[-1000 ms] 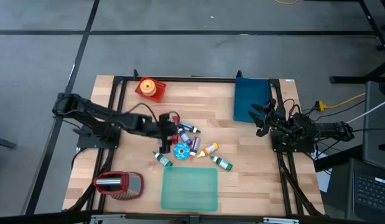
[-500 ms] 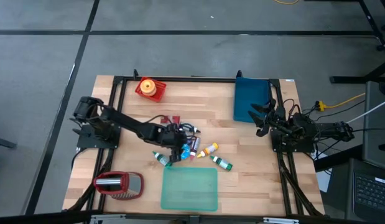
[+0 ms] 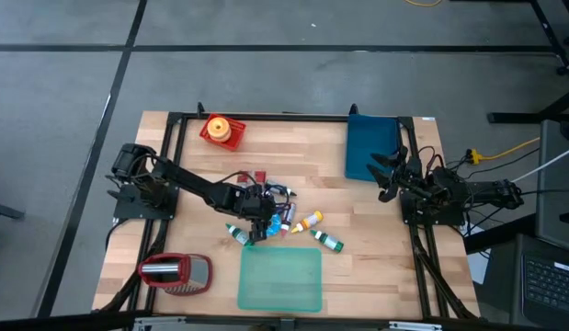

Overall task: Pick & Place Food Item
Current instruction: Put the blue donut into the red bin

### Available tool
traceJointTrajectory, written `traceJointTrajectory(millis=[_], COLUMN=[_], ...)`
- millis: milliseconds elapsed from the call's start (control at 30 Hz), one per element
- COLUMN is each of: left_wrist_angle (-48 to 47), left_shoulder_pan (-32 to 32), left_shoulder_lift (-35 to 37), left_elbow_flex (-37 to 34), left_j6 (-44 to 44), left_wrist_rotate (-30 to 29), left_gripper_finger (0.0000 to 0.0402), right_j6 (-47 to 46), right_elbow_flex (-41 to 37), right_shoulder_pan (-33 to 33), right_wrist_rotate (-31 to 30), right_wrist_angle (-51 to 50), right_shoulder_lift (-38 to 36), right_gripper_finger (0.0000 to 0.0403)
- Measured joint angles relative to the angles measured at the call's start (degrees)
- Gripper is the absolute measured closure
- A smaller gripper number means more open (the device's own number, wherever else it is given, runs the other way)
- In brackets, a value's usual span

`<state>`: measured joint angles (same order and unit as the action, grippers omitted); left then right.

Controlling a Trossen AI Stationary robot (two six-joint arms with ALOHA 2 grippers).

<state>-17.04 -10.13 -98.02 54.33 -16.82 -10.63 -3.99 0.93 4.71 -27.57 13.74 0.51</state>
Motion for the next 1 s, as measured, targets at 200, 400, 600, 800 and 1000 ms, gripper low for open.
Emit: traceJointTrajectory(millis=[200, 400, 600, 800, 1000], left_wrist_angle=[-1.6, -1.6, -1.6, 0.1, 2.7], left_shoulder_pan=[0.6, 0.6, 0.6, 1.2, 2.3], left_shoulder_lift=[0.0, 0.0, 0.0, 0.0, 0.0], left_elbow_flex=[0.0, 0.0, 0.0, -2.1, -4.6], left_j6=[0.0, 1.1, 1.1, 0.8, -0.4], left_wrist_rotate=[-0.5, -1.9, -1.4, -1.0, 0.6], left_gripper_finger=[0.0166, 0.0167, 0.0176, 0.0183, 0.0189], right_j6=[0.0, 0.0, 0.0, 0.0, 0.0], right_elbow_flex=[0.0, 0.0, 0.0, 0.0, 0.0], right_shoulder_pan=[0.0, 0.0, 0.0, 0.0, 0.0], right_wrist_rotate=[0.0, 0.0, 0.0, 0.0, 0.0], right_wrist_angle=[0.0, 0.0, 0.0, 0.0, 0.0], right_shoulder_lift=[0.0, 0.0, 0.0, 0.0, 0.0], right_gripper_finger=[0.0199, 0.0199, 0.0199, 0.0199, 0.0199])
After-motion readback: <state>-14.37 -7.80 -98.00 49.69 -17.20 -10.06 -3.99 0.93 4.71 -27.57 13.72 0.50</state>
